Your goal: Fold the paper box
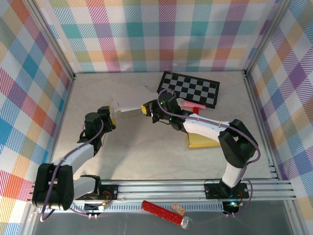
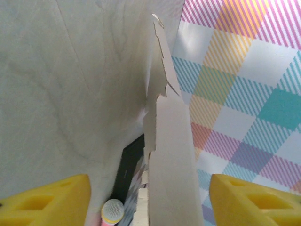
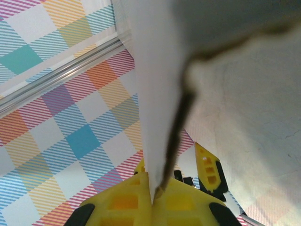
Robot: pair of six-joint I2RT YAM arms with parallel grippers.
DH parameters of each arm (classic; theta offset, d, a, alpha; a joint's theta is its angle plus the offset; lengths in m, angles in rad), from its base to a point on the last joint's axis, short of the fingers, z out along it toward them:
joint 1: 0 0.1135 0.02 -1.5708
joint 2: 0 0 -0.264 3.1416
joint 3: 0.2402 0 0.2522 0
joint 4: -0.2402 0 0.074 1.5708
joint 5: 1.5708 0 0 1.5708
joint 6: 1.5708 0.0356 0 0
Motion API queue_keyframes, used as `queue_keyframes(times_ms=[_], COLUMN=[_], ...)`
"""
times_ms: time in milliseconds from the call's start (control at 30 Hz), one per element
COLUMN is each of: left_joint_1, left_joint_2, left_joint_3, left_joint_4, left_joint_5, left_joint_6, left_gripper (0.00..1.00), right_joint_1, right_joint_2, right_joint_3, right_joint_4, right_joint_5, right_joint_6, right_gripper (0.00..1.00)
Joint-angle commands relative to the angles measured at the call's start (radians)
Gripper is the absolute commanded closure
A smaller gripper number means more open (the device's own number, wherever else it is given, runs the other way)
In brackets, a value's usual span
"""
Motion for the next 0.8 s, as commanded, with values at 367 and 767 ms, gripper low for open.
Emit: queue_keyframes(times_ms=[367,767], left_joint_1=[-0.046,-0.2], left_joint_2=[0.032,-0.089], left_joint_3=[-0.009,-0.088], left_joint_4=[0.232,0.17], left_joint_5=[-0.085,-0.259], left_joint_6=[-0.017,-0.022], left_gripper=[1.0,1.0], right_joint_1=[-0.01,0.024], right_joint_2=[-0.05,-0.06], right_joint_3=[-0.05,-0.1], right_joint_4=[0.013,0.13], right_joint_5=[-0.009,0.112], right_joint_6=[0.028,0.057], right_gripper=[1.0,0.82])
